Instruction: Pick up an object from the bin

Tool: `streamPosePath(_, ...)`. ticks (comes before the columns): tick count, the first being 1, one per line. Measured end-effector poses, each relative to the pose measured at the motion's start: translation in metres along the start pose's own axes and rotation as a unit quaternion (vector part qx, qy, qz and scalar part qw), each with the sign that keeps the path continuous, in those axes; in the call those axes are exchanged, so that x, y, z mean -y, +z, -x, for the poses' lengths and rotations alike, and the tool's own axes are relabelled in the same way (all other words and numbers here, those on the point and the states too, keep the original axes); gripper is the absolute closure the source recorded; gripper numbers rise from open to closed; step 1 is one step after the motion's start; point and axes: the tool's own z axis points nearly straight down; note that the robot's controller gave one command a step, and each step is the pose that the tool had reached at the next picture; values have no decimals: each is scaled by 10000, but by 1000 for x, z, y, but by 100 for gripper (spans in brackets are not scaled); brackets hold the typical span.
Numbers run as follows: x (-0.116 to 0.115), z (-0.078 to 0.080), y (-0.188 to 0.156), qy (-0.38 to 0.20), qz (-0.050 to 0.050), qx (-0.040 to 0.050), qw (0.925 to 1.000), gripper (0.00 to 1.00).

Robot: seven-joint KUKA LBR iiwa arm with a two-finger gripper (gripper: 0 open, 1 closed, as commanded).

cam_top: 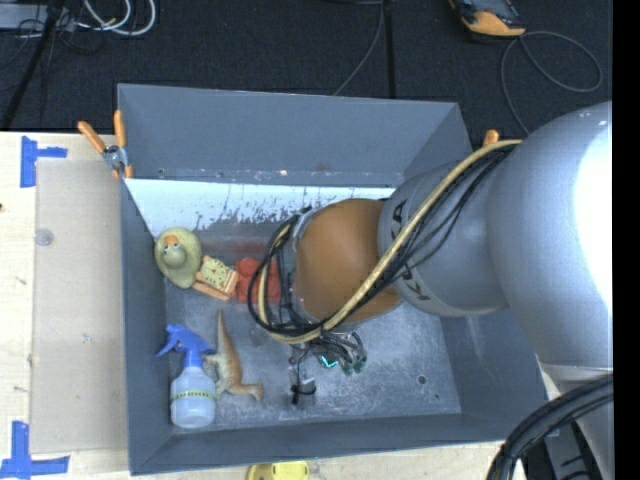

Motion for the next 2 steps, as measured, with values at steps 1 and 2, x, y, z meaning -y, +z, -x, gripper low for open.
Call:
streamPosePath(1, -71, 18, -12, -57, 16, 8, 10000, 0)
streamPosePath(2, -115, 28, -19, -84, 8, -11, 10000, 100)
